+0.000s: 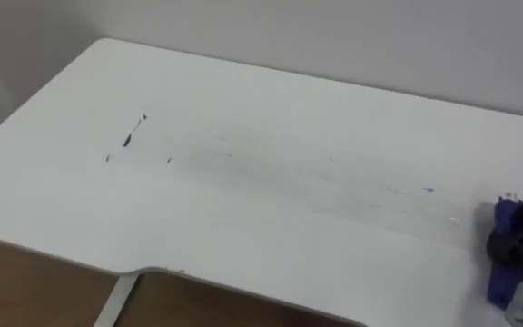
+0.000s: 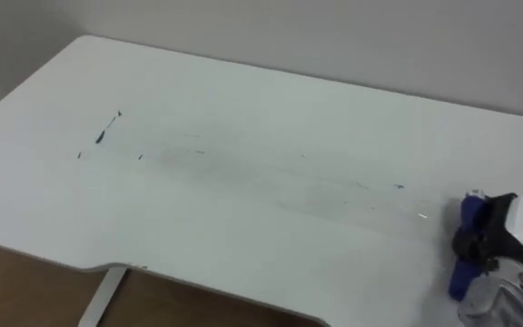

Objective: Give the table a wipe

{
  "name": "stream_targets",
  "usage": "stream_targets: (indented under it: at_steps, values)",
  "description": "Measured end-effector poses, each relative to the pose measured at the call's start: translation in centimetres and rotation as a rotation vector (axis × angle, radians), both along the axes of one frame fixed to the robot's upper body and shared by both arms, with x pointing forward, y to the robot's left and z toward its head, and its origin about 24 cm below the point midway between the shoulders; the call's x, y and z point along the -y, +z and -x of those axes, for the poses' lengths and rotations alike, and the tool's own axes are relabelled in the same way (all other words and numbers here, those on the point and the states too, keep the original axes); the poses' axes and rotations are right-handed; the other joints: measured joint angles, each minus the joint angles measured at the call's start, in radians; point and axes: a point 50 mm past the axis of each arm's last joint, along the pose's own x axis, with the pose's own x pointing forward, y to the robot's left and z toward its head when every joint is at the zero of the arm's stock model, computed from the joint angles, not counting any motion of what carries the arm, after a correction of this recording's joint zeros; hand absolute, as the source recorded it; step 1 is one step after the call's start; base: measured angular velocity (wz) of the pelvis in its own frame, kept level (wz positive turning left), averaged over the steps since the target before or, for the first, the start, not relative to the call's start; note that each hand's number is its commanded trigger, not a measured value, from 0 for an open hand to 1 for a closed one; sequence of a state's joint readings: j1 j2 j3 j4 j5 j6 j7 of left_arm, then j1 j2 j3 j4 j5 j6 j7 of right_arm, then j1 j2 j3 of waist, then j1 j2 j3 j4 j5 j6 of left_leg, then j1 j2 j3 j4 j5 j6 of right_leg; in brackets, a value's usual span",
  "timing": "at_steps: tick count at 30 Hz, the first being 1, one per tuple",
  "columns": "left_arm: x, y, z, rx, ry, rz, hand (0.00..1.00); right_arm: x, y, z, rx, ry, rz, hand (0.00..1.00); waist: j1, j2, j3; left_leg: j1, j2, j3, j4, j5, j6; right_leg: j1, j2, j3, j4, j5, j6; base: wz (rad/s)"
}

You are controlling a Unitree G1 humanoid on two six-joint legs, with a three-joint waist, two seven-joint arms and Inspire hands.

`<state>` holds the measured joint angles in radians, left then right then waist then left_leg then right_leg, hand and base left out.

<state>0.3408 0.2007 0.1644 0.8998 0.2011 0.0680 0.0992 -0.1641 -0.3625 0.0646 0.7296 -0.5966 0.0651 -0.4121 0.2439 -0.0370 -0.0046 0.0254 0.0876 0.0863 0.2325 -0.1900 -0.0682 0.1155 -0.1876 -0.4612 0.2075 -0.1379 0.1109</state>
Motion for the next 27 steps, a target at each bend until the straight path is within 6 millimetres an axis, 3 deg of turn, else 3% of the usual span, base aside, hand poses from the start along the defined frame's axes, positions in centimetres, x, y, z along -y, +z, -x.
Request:
stream_targets:
  at_steps: [1, 2, 3, 4, 6, 8, 11, 14, 16, 18, 20, 24, 27]
  values:
    - [0.1, 0.0, -0.1, 0.001, -0.007, 0.004, 0.00, -1.2, 0.1, -0.9, -0.001, 0.047, -0.005, 1.00, 0.009, 0.000, 0.0001, -0.002, 0.003, 0.002, -0.001, 0.001, -0.002, -0.004, 0.003, 0.002, 0.000, 0.001, -0.001, -0.12]
    - [0.5, -0.2, -0.3, 0.003, -0.015, 0.016, 0.00, -3.6, 0.6, -2.7, 0.000, 0.150, -0.002, 1.00, 0.023, 0.000, 0.0006, -0.006, 0.005, 0.001, -0.007, 0.006, -0.004, -0.011, 0.006, 0.002, -0.001, 0.001, -0.002, 0.00]
    - [1.0, -0.3, -0.8, 0.010, -0.020, 0.033, 0.00, -5.6, 1.5, -4.3, 0.006, 0.252, 0.025, 1.00, 0.046, 0.000, 0.0081, -0.005, 0.004, 0.000, -0.016, 0.011, -0.004, -0.023, 0.006, 0.003, -0.001, 0.002, -0.003, 0.03]
    - [1.2, -0.4, -1.0, 0.012, -0.024, 0.042, 0.00, -6.3, 2.0, -5.0, 0.010, 0.294, 0.040, 1.00, 0.061, 0.002, 0.0107, -0.007, 0.004, 0.000, -0.017, 0.012, -0.004, -0.028, 0.006, 0.003, -0.002, 0.002, -0.003, 0.09]
    - [1.5, -0.5, -0.9, -0.002, -0.037, 0.058, 0.00, -7.9, 4.2, -7.4, 0.047, 0.386, 0.071, 1.00, 0.104, 0.005, 0.0232, -0.027, 0.001, -0.016, -0.018, 0.020, -0.003, -0.037, 0.006, -0.011, -0.006, 0.002, -0.004, 0.19]
    - [1.3, -0.5, 0.3, -0.037, -0.021, 0.056, 0.00, -8.1, 5.1, -8.1, 0.058, 0.406, 0.104, 1.00, 0.114, 0.003, 0.0214, -0.040, -0.001, -0.038, -0.022, 0.024, -0.003, -0.041, 0.005, -0.036, -0.006, 0.002, -0.004, 0.37]
    - [1.2, -0.5, 2.4, -0.095, 0.005, 0.068, 0.00, -7.1, 4.0, -7.0, 0.008, 0.396, 0.115, 1.00, 0.114, 0.000, 0.0187, -0.033, -0.007, -0.071, -0.028, 0.025, -0.001, -0.018, 0.003, -0.056, -0.006, 0.001, -0.002, 0.37]
    - [0.9, -0.2, 3.9, -0.131, 0.013, 0.075, 0.00, -6.3, 3.1, -5.5, 0.011, 0.390, 0.108, 1.00, 0.079, -0.003, 0.0164, -0.009, -0.015, -0.098, -0.034, 0.025, -0.001, 0.018, -0.001, -0.064, -0.004, -0.001, 0.001, 0.28]
    - [0.6, -0.2, 3.7, -0.122, 0.008, 0.073, 0.00, -6.0, 2.5, -4.7, 0.011, 0.384, 0.097, 1.00, 0.077, -0.007, 0.0129, 0.012, -0.015, -0.098, -0.043, 0.025, -0.001, 0.034, -0.001, -0.063, -0.004, -0.002, 0.003, 0.09]
    - [0.6, -0.1, 2.9, -0.083, -0.008, 0.073, 0.00, -5.7, 2.1, -4.3, 0.001, 0.386, 0.083, 1.00, 0.054, -0.006, 0.0145, 0.040, -0.016, -0.099, -0.056, 0.025, -0.001, 0.061, 0.000, -0.065, -0.007, -0.002, 0.003, 0.00]
    - [0.6, -0.1, 1.9, -0.039, -0.026, 0.071, 0.00, -5.6, 1.8, -4.0, -0.009, 0.378, 0.074, 1.00, 0.059, -0.003, 0.0118, 0.058, -0.016, -0.098, -0.069, 0.025, -0.001, 0.065, -0.001, -0.063, -0.006, -0.003, 0.004, -0.14]
    - [0.9, -0.1, 0.0, 0.017, -0.054, 0.072, 0.00, -5.6, 1.7, -4.0, -0.012, 0.379, 0.066, 1.00, 0.061, -0.007, 0.0141, 0.056, -0.016, -0.092, -0.070, 0.025, -0.001, 0.058, -0.001, -0.060, -0.009, -0.003, 0.004, -0.12]
    - [0.9, -0.1, -0.2, 0.020, -0.054, 0.072, 0.00, -5.6, 1.9, -4.3, -0.012, 0.378, 0.069, 1.00, 0.063, -0.006, 0.0149, 0.047, -0.017, -0.081, -0.070, 0.025, -0.001, 0.051, 0.000, -0.060, -0.024, -0.005, 0.008, -0.06]
